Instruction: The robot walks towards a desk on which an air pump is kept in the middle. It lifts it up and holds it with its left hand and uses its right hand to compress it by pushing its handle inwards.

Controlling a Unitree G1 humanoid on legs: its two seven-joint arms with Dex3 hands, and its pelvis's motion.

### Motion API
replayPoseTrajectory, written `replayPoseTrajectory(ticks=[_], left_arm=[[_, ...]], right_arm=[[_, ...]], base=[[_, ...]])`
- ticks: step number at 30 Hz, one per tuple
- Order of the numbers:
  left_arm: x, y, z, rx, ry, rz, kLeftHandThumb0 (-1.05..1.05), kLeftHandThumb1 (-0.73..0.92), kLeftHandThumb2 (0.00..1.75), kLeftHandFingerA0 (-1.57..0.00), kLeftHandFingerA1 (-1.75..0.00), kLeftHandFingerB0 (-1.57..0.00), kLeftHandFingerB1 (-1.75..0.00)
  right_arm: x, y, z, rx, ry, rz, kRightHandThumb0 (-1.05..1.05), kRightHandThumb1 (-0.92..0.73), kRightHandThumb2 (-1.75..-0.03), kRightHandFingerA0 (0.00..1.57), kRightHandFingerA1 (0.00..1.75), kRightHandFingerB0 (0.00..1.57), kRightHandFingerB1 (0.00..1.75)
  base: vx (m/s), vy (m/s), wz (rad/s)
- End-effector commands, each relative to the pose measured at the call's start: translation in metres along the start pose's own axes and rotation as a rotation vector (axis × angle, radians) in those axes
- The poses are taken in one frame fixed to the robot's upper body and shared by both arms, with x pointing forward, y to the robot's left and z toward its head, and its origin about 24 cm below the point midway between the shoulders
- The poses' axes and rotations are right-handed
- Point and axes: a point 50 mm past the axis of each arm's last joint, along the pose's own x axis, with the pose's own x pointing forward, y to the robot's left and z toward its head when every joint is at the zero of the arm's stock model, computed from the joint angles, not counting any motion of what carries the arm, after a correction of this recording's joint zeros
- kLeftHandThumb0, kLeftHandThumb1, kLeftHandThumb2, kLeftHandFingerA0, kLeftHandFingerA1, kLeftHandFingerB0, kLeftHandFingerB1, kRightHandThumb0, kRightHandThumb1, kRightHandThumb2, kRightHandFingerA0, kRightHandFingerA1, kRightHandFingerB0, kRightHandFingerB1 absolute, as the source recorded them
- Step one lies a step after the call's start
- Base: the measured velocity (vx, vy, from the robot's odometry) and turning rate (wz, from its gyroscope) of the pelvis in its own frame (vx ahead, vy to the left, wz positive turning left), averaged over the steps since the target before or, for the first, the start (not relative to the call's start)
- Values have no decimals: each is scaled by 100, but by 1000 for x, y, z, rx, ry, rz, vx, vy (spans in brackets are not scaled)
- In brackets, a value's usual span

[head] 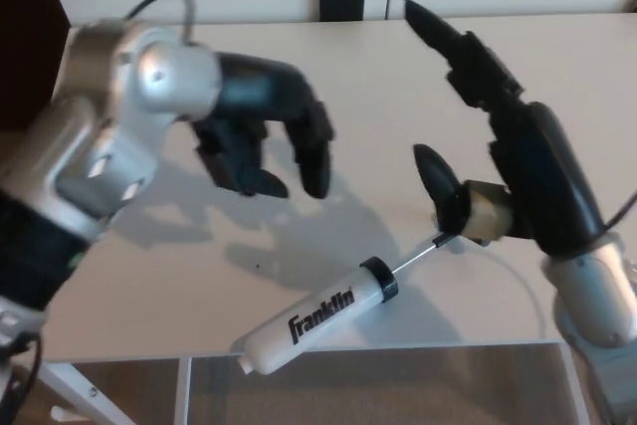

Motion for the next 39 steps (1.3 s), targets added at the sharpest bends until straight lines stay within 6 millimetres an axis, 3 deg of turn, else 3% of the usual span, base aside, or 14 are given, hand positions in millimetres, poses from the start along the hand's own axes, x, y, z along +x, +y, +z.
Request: replayPoseTrajectory(ticks=[1,6,9,10,17,18,24,25,28,29,31,32,38,39], left_arm=[[-29,-8,-31,-66,50,210,-72,51,81,-18,-44,-7,-35],[-67,-32,-30,54,60,401,-79,55,67,-5,-23,-7,-22],[-77,-41,-26,35,31,458,-74,49,90,0,-21,-13,-26],[-91,-59,-17,18,-25,547,-75,62,59,-3,-24,-8,-25],[-114,-96,6,-25,-110,651,-81,60,58,-6,-28,-4,-25],[-122,-107,13,-59,-137,673,-86,54,90,-10,-17,-11,-13],[-152,-141,24,-204,-180,730,-76,49,89,-2,-27,-10,-21],[-156,-147,24,-222,-179,735,-76,61,59,-6,-28,-5,-24],[-170,-163,22,-241,-175,787,-77,49,85,-7,-34,-8,-19],[-174,-167,21,-264,-172,799,-74,59,58,-7,-29,-6,-24],[-178,-171,21,-293,-169,807,-74,59,58,-7,-29,-6,-24],[-183,-175,22,-316,-148,821,-75,47,85,-5,-38,-9,-21],[-197,-198,16,-399,-82,879,-78,49,86,-4,-41,-10,-22],[-198,-201,15,-422,-89,881,-72,56,58,-9,-35,-10,-23]], right_arm=[[-20,-25,7,-2,-22,-23,-89,-79,-91,9,26,7,22],[-43,-43,23,-36,-60,-47,-90,-81,-93,11,31,6,21],[-51,-46,27,-37,-69,-44,-84,-92,-75,8,25,7,23],[-64,-50,33,-51,-79,-45,-81,-92,-77,7,25,6,23],[-82,-52,43,-55,-82,-48,-81,-92,-77,8,26,7,23],[-86,-52,45,-39,-79,-52,-89,-79,-91,11,31,7,22],[-105,-55,58,10,-94,-57,-89,-78,-90,9,28,8,22],[-109,-55,60,13,-98,-55,-88,-77,-91,9,29,7,22],[-119,-58,69,26,-108,-54,-91,-77,-91,10,32,8,23],[-121,-58,71,20,-112,-63,-84,-92,-75,12,29,12,24],[-123,-58,73,10,-117,-74,-84,-92,-75,12,29,12,24],[-127,-56,74,29,-112,-71,-90,-79,-92,10,30,8,22],[-149,-51,72,67,-25,-49,-88,-80,-116,2,34,14,26],[-152,-50,71,69,-21,-50,-88,-85,-78,8,31,12,22]], base=[[0,0,0],[0,0,0],[0,0,0],[0,0,0],[0,0,0],[0,0,0],[0,0,0],[0,0,0],[0,0,0],[0,0,0],[0,0,0],[0,0,0],[0,0,0],[0,0,0]])
